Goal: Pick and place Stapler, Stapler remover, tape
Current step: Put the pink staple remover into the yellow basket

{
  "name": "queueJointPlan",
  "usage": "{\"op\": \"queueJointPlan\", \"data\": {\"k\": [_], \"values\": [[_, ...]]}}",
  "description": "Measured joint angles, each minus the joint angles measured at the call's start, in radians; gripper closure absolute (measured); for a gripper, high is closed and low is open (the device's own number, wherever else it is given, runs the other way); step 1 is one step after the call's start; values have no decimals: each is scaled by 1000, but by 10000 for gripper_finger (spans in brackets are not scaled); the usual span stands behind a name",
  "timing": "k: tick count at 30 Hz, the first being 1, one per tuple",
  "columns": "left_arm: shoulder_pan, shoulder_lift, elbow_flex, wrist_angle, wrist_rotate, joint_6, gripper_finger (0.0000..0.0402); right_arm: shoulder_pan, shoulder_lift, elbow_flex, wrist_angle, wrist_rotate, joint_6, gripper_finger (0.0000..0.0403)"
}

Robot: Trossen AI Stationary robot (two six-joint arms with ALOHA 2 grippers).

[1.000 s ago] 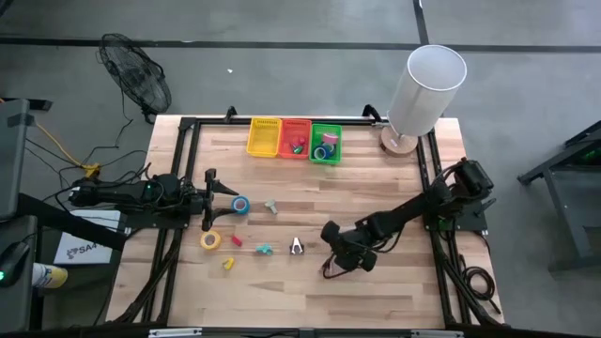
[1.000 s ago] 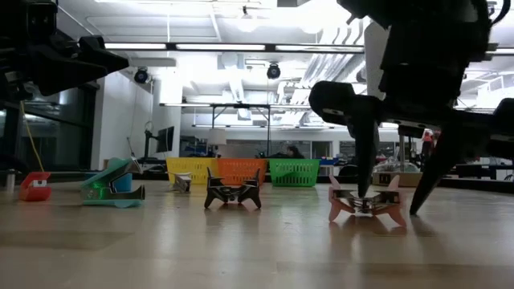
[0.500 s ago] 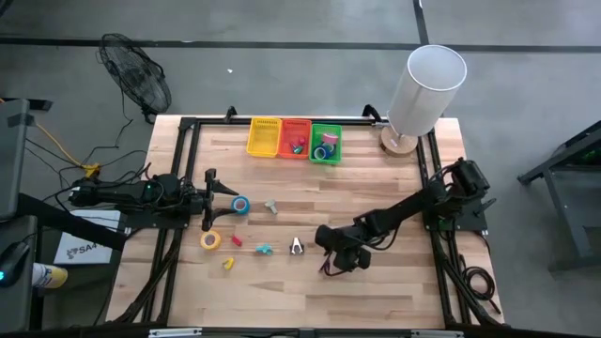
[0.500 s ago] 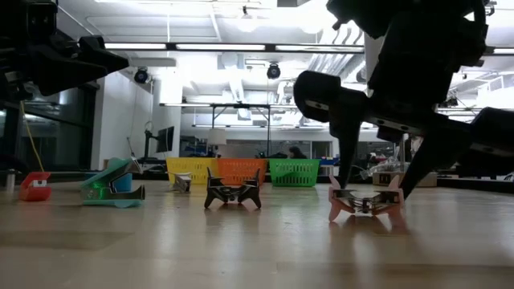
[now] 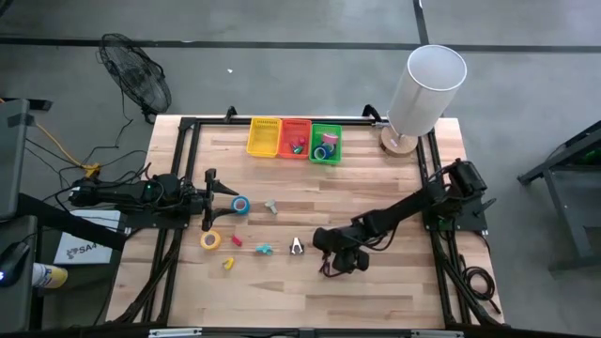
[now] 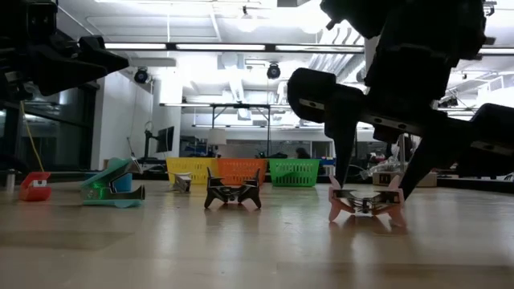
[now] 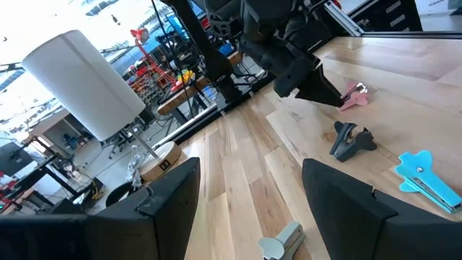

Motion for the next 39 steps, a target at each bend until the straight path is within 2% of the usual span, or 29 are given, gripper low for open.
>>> {"op": "queueJointPlan", "data": {"k": [12,22,27,31,39], "values": [[0,0,0,0,0,0,163,0,26,32,-26,-11,43,228],[0,0,0,0,0,0,163,0,24,33,-62,-28,89,316],[0,0,0,0,0,0,163,0,24,33,-62,-34,133,330],[0,0,0,0,0,0,163,2,24,33,-42,45,307,331],[0,0,0,0,0,0,163,35,27,30,9,336,573,331]]}}
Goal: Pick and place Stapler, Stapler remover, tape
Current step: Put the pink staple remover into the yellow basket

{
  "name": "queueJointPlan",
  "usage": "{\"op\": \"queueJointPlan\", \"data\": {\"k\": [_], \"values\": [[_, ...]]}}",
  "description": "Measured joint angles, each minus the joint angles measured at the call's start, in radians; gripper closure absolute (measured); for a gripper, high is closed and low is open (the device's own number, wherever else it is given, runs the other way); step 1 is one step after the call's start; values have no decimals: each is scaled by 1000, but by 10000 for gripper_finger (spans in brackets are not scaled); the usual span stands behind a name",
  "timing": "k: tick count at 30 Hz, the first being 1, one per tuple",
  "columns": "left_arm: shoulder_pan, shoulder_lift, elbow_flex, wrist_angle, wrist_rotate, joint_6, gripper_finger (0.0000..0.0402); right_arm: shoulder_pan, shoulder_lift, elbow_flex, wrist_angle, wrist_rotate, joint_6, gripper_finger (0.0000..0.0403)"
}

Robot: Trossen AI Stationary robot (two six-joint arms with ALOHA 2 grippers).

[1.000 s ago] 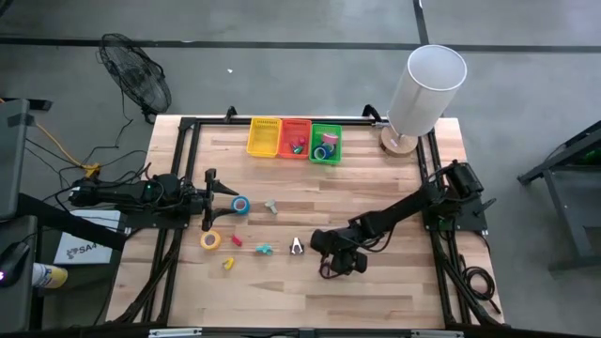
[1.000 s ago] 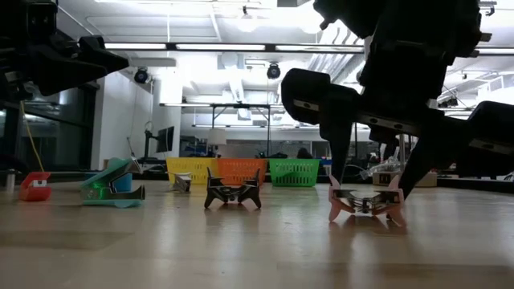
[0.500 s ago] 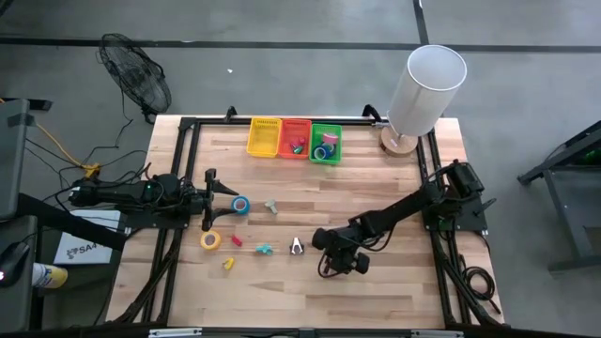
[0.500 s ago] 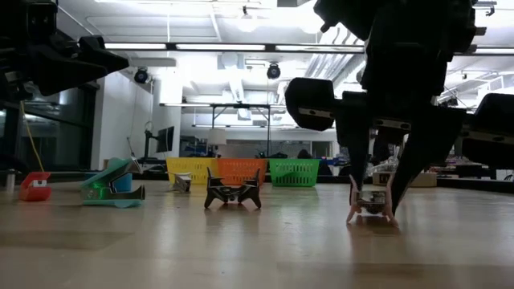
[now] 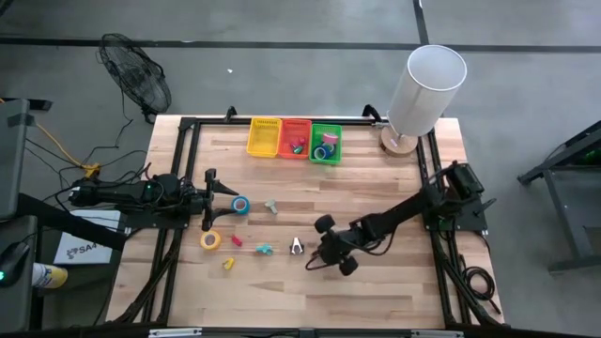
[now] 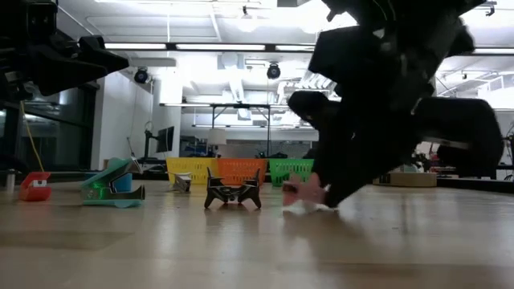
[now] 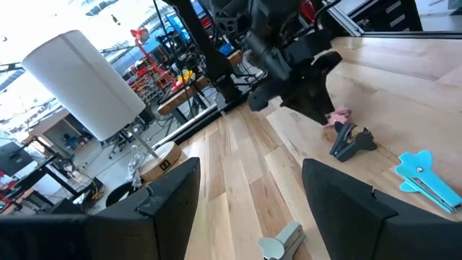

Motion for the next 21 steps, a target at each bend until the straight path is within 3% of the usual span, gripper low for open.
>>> {"op": "queueJointPlan", "data": {"k": [14,21], "values": [[0,0,0,0,0,0,163,75,0,0,17,696,276,331],[0,0,0,0,0,5,163,71,0,1,15,952,271,331]]}}
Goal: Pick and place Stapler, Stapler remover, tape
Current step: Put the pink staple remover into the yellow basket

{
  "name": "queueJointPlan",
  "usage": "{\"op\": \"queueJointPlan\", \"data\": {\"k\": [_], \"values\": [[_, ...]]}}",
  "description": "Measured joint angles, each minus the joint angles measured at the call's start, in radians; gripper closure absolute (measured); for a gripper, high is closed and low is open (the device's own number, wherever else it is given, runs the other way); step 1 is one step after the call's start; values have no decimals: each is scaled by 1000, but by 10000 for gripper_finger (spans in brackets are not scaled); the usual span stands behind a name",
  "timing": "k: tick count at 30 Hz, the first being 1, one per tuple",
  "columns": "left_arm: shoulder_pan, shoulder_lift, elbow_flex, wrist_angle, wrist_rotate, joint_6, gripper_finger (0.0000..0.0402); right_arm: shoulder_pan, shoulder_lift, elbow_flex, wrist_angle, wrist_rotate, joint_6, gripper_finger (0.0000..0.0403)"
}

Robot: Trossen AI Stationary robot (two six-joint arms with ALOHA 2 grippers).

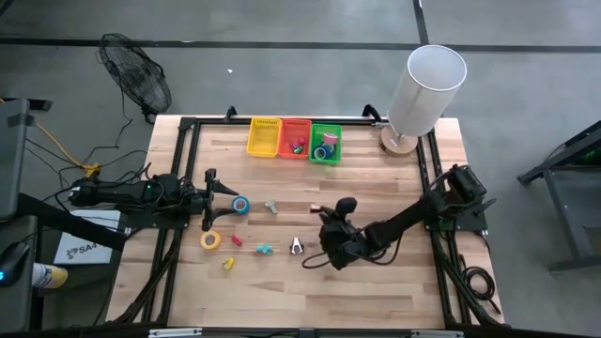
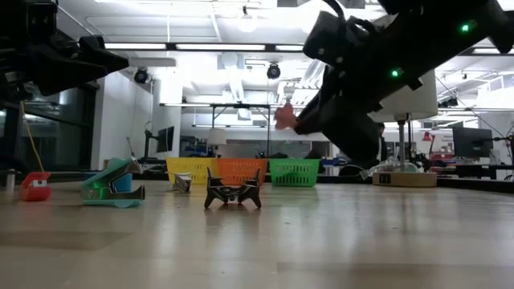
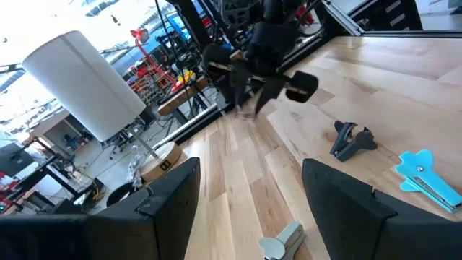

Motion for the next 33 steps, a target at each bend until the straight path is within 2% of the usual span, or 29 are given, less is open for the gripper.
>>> {"op": "queueJointPlan", "data": {"k": [6,16,23,26,33], "values": [[0,0,0,0,0,3,163,-24,0,0,-2,101,-44,331],[0,0,-6,89,-3,4,163,-115,-1,1,2,160,-237,331],[0,0,-5,157,-3,103,163,-164,-1,1,88,184,-400,331],[0,0,-4,152,-3,109,163,-166,-1,1,99,216,-406,331],[0,0,-2,143,1,90,163,-163,-2,1,96,208,-406,331]]}}
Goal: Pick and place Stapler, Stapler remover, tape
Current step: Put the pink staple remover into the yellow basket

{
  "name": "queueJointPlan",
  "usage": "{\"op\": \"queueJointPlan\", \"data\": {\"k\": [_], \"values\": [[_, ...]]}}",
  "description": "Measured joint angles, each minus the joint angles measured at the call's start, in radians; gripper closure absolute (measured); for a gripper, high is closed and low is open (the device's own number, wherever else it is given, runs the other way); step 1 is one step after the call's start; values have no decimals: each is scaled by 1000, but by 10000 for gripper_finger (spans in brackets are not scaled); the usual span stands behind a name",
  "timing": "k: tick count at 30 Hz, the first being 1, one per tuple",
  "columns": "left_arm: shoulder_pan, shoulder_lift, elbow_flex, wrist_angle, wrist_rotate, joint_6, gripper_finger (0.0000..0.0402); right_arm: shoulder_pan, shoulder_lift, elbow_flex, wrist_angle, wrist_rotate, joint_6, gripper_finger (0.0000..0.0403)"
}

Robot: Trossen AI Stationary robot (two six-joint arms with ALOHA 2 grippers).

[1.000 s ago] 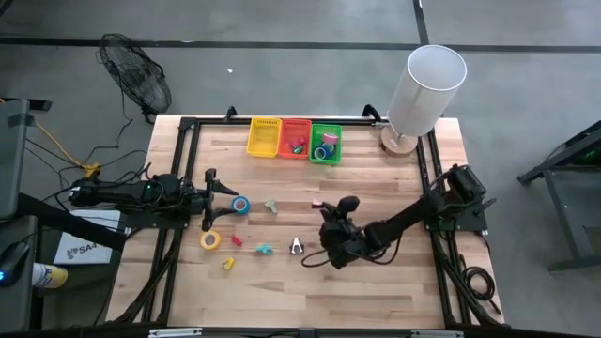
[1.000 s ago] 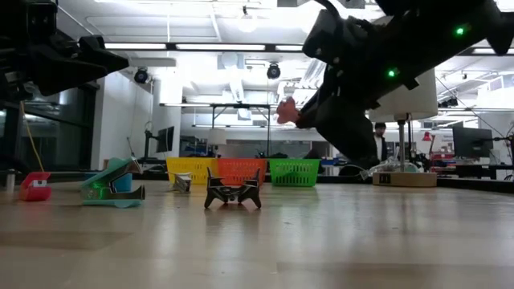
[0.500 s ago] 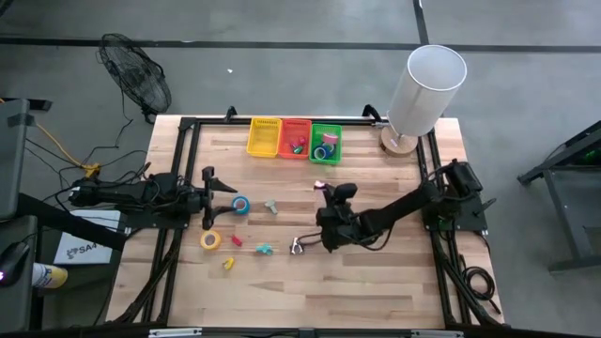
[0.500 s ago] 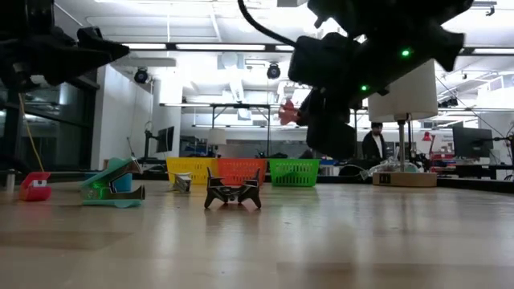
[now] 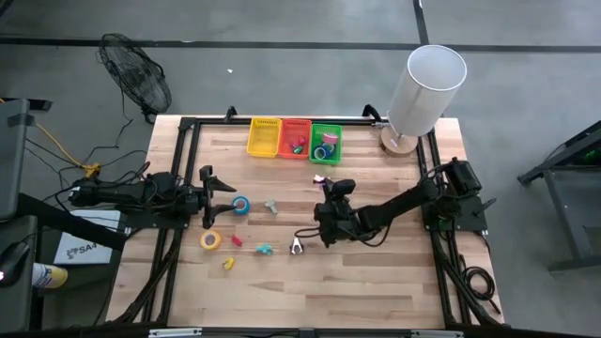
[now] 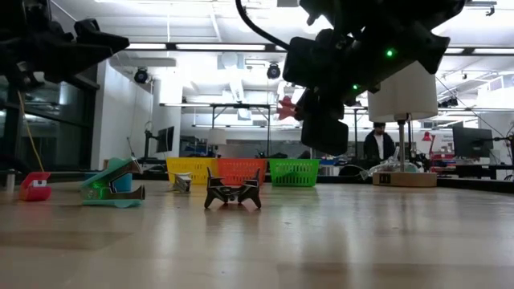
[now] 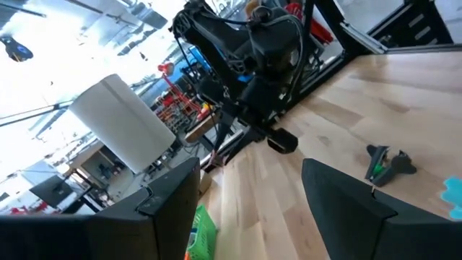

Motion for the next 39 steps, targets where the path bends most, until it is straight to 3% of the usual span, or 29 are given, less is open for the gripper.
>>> {"op": "queueJointPlan", "data": {"k": [10,18,23,31,39], "values": [[0,0,1,-2,-9,11,163,0,0,0,-8,-1,33,331],[0,1,2,22,-283,-67,163,0,0,0,31,-13,35,331],[0,42,2,90,-312,-68,163,-6,0,0,147,-83,-19,331],[0,252,42,171,-301,-42,163,-34,0,10,275,-216,-43,331],[0,621,169,248,-323,-13,163,-59,-1,80,248,-266,-43,331]]}}
